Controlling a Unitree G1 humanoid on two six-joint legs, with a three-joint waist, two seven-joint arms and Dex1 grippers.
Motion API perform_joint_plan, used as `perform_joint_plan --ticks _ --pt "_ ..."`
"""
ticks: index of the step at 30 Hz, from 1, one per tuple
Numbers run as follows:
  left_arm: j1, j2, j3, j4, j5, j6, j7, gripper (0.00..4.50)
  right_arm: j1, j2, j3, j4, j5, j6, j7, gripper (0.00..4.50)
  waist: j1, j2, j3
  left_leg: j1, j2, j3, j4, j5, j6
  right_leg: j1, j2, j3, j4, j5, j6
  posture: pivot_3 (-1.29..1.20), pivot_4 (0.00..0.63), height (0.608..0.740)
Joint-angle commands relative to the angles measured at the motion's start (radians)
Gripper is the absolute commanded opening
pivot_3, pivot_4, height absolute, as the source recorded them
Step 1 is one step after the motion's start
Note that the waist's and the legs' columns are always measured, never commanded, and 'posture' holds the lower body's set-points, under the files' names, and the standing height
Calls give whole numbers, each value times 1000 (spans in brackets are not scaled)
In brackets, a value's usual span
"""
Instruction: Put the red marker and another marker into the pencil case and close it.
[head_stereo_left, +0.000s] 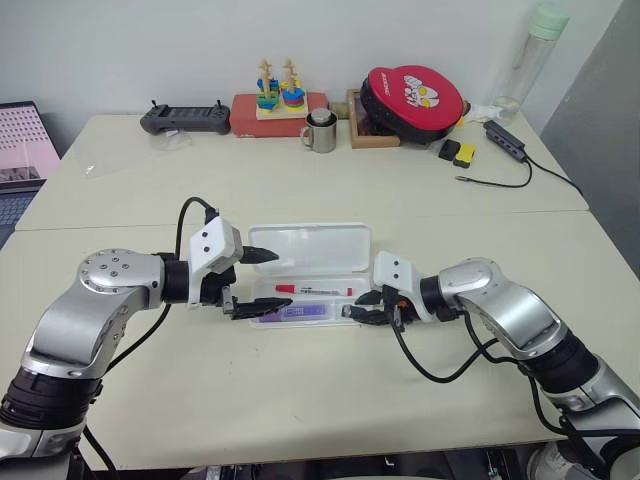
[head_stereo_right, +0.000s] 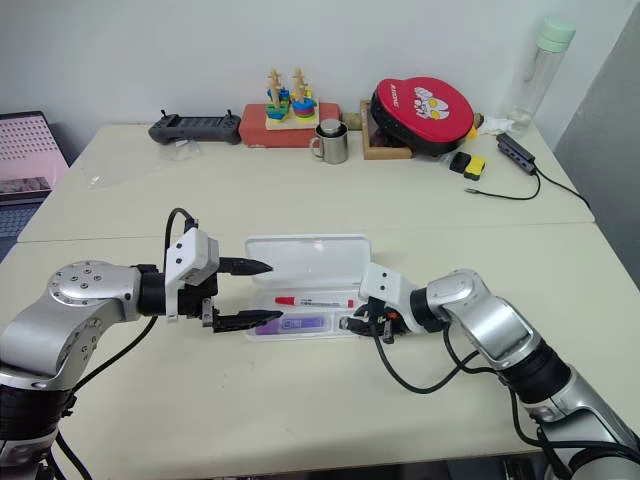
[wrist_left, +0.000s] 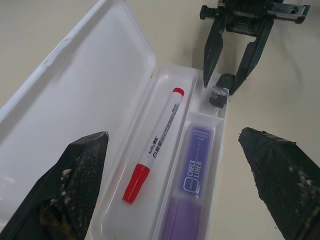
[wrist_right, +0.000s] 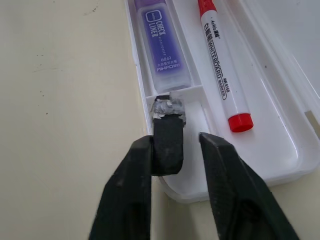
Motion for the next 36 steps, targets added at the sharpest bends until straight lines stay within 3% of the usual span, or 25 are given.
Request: perform_joint_plan --ticks 1,8,11,14,19,20,24,30,33,36 --pt "-5 -3 26 -37 -17 2 11 4500 -27 8 -22 -15 4 -12 12 2519 0 0 0 0 0 0 0 0 0 0 0 0 0 0 0 0 150 740" --pt "26 -20 74 -67 -53 41 67 4500 -38 18 -72 -4 39 -25 26 4273 -1 0 0 0 0 0 0 0 0 0 0 0 0 0 0 0 150 740" --pt "46 -39 152 -77 -87 82 138 4500 -84 68 -177 -5 147 -3 42 4440 -4 0 0 0 0 0 0 0 0 0 0 0 0 0 0 0 150 740" --pt "62 -76 226 -92 -123 126 226 4500 -187 122 -239 94 154 -31 2 3884 -9 0 0 0 0 0 0 0 0 0 0 0 0 0 0 0 150 740" --pt "69 -148 308 -115 -170 155 343 4500 -377 217 -245 379 55 -113 -98 2412 -11 0 0 1 0 -1 0 0 0 0 0 0 0 0 0 0 150 740" --pt "63 -161 322 -112 -175 156 364 4500 -426 245 -244 462 29 -125 -134 2412 -11 0 0 1 0 0 0 0 0 0 0 0 0 0 0 0 150 740" --pt "75 -143 340 -159 -224 189 360 4500 -529 299 -197 672 -79 -182 -198 1544 -19 0 0 0 1 1 0 0 0 -2 0 1 1 0 -1 0 150 740" --pt "106 -100 405 -178 -300 237 342 4500 -587 360 -183 817 -141 -247 -186 66 -29 0 0 0 0 0 -1 0 0 -2 0 1 0 0 -1 0 150 740" --pt "114 -88 404 -177 -307 239 339 4500 -578 364 -169 816 -154 -254 -148 66 -31 0 0 0 0 0 -1 0 0 -2 0 0 1 0 -1 0 150 740" --pt "116 -77 398 -171 -310 239 328 4500 -520 339 -123 695 -139 -237 -21 66 -33 1 0 0 0 0 -1 0 -1 -2 0 0 1 0 -1 0 150 740"
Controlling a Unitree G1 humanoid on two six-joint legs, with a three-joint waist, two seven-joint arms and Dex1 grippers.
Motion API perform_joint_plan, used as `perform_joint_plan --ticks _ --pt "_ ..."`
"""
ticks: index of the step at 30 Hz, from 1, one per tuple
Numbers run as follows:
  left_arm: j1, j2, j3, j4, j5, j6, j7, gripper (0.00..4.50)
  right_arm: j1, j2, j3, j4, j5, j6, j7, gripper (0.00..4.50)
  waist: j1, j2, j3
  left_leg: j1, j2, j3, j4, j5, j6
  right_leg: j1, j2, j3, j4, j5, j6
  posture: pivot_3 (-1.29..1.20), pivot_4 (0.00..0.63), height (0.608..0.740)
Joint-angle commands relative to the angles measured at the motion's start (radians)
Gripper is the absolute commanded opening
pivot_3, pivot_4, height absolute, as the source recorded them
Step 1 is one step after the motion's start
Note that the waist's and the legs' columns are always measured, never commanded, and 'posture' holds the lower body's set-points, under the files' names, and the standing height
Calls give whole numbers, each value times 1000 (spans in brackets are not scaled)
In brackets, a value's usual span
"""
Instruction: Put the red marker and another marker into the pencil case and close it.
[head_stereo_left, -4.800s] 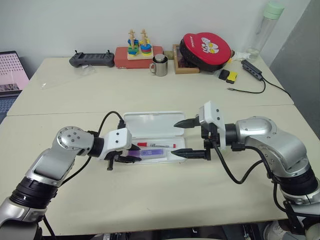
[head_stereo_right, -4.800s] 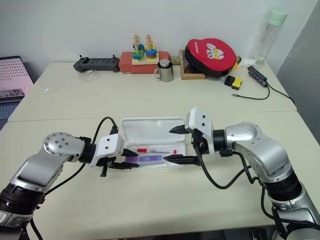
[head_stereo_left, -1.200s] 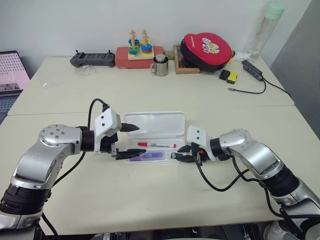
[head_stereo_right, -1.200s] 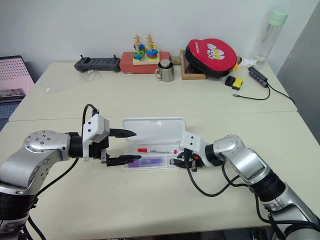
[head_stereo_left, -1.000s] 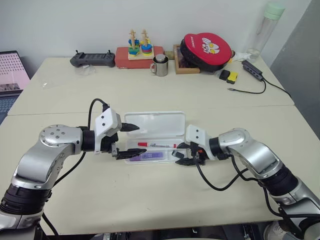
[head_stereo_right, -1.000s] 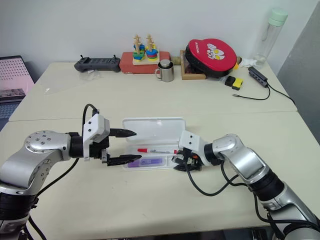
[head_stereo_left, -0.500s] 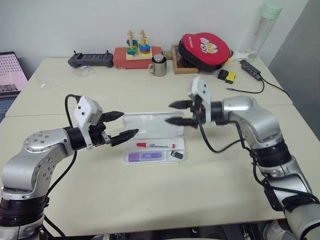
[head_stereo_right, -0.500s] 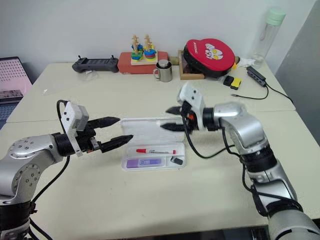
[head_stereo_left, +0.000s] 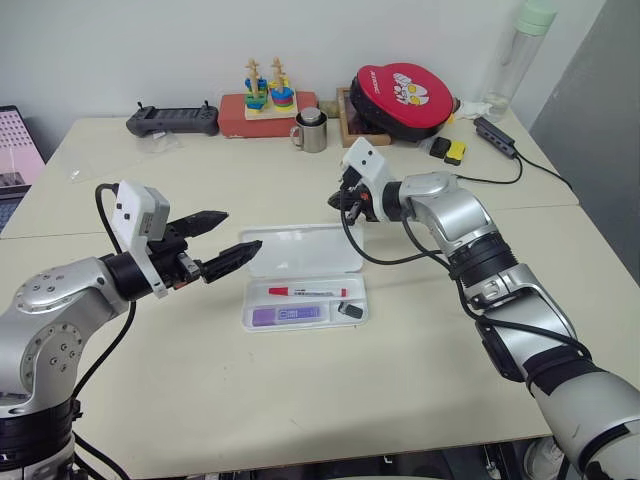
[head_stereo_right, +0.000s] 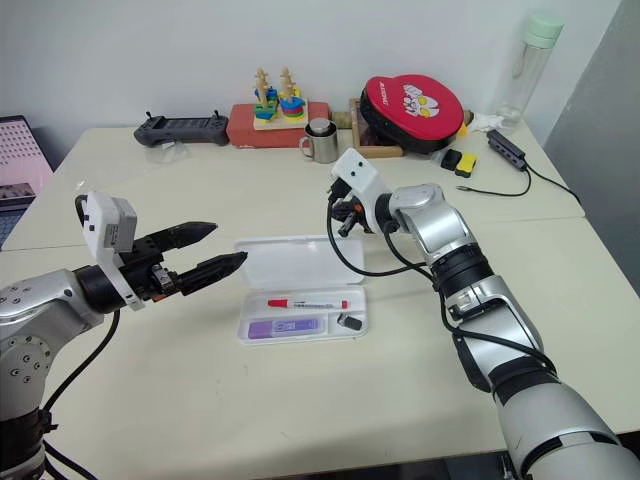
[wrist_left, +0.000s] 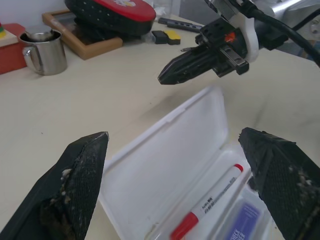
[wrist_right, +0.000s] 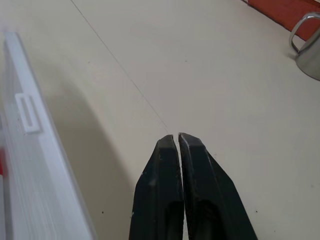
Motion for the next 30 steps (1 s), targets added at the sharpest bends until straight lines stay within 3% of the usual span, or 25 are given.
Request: perform_joint_plan --ticks 1,9,18,23,28,30 --pt "0 30 23 -25 -30 0 -17 4500 46 -34 57 -186 24 -1 172 66 -1 0 0 0 0 0 0 0 0 0 0 0 0 0 0 0 150 740" --pt "72 78 -9 -65 -40 7 -88 4500 210 -149 178 -553 60 76 383 66 -2 0 0 0 0 -1 0 0 0 0 0 0 0 0 0 0 150 740" --pt "191 153 -98 -95 31 -25 -167 4500 339 -182 346 -579 -82 55 325 66 2 1 0 1 1 0 0 0 -1 1 0 0 0 0 0 0 150 740" --pt "187 168 -132 -64 87 -64 -184 4500 352 -166 315 -582 -72 85 304 66 9 0 -1 2 1 0 0 0 -1 2 1 0 0 0 0 0 150 740" --pt "71 66 -119 40 95 -63 -61 4500 403 -92 51 -639 106 122 213 66 19 1 0 2 1 0 0 0 -1 2 1 1 0 0 0 0 150 740" --pt "55 31 -114 94 128 -81 -14 4500 441 -121 -25 -646 125 140 178 414 21 1 0 1 1 0 1 0 -1 1 1 0 0 0 0 0 150 740"
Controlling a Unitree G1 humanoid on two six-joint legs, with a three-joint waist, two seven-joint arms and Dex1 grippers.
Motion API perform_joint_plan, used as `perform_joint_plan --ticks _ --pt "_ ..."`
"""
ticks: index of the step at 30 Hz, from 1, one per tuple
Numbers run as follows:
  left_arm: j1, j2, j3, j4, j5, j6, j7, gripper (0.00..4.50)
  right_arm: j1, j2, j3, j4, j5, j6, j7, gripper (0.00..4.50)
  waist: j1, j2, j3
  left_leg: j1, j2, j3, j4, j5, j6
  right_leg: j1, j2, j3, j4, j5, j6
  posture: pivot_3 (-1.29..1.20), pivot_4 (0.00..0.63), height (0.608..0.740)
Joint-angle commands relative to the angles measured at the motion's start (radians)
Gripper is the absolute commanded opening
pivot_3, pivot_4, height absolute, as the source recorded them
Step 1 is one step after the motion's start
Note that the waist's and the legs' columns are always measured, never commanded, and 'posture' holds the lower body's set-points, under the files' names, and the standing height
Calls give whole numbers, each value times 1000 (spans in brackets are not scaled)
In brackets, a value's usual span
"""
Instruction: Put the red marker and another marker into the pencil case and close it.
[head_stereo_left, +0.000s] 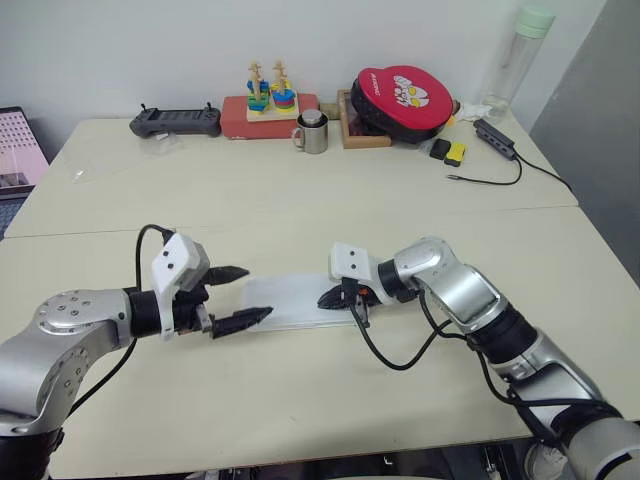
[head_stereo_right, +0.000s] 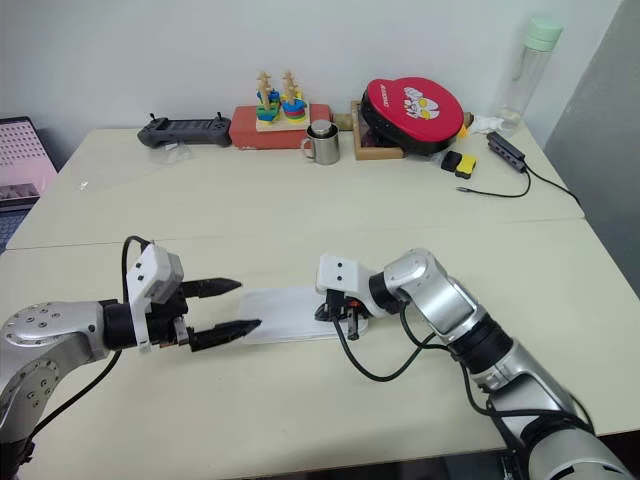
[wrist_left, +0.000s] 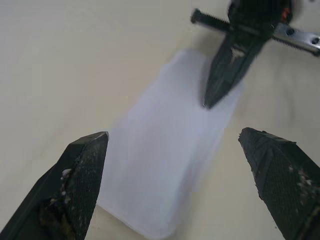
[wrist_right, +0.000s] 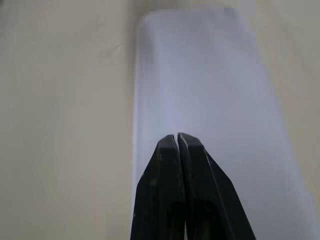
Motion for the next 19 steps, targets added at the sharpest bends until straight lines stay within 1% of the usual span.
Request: perform_joint_plan --ticks 1,2,3,4,6,7,10,11,12,14,15,16,17,19 --pt "-34 -60 36 94 46 -35 97 4500 45 -47 -202 -53 75 32 -82 505 4 0 0 0 -1 -1 0 0 0 0 -1 -1 1 0 0 0 150 740" --pt "-32 -72 39 125 65 -54 112 4500 64 -55 -247 -54 91 42 -106 714 6 -1 -1 0 -1 -1 0 0 0 1 -1 -1 0 0 0 0 150 740" --pt "-30 -79 41 151 81 -70 122 4500 76 -59 -281 -56 105 52 -129 1056 6 -1 -1 0 -2 -2 -1 0 0 1 -1 -1 -1 0 0 0 150 740" --pt "-26 -85 48 189 99 -90 130 4500 90 -63 -325 -53 120 68 -155 1211 6 -1 -1 0 -2 -2 -1 0 0 1 -1 -1 0 0 0 0 150 740" --pt "-31 -98 84 291 129 -147 148 4500 139 -96 -396 -63 136 84 -187 1737 2 -1 0 0 -1 -1 -1 0 0 0 -1 -2 -1 0 0 0 150 740" --pt "-35 -101 97 327 136 -165 152 4500 160 -112 -416 -70 141 86 -193 1906 2 0 0 0 -1 0 -2 0 0 0 -1 -2 -1 0 0 0 150 740" --pt "-41 -97 110 396 159 -218 146 4500 210 -144 -482 -72 142 78 -252 2739 2 0 0 0 -1 0 -1 0 0 -1 0 -2 0 0 0 0 150 740" --pt "-42 -95 112 410 164 -229 141 4500 220 -152 -496 -72 145 80 -267 2859 3 0 0 0 -1 1 -1 0 0 -1 0 -2 -1 0 0 0 150 740" --pt "-44 -93 111 426 174 -244 136 4500 232 -162 -512 -74 147 79 -282 3239 2 0 0 0 -1 2 -1 0 0 -1 0 -1 0 0 0 0 150 740" --pt "-51 -90 113 447 182 -258 132 4500 244 -172 -544 -78 157 82 -310 3848 3 0 0 0 -1 2 -1 0 0 -1 0 -1 0 0 0 0 150 740" --pt "-54 -92 114 448 180 -259 128 4500 248 -177 -554 -83 162 85 -319 3973 3 0 0 0 0 1 -1 0 0 0 0 -1 0 0 0 0 150 740" --pt "-55 -92 113 446 179 -258 126 4500 251 -181 -558 -87 165 90 -324 4382 3 0 0 0 0 1 -1 0 0 0 0 -1 0 0 0 0 150 740" --pt "-57 -92 111 443 180 -258 124 4500 255 -186 -556 -92 168 89 -326 4486 3 0 0 0 -1 1 -1 0 0 0 -1 0 0 0 0 0 150 740" --pt "-56 -90 106 435 175 -247 114 4500 259 -190 -556 -102 175 89 -328 4486 3 0 0 0 -1 1 -1 0 0 0 -1 0 0 0 0 0 150 740"
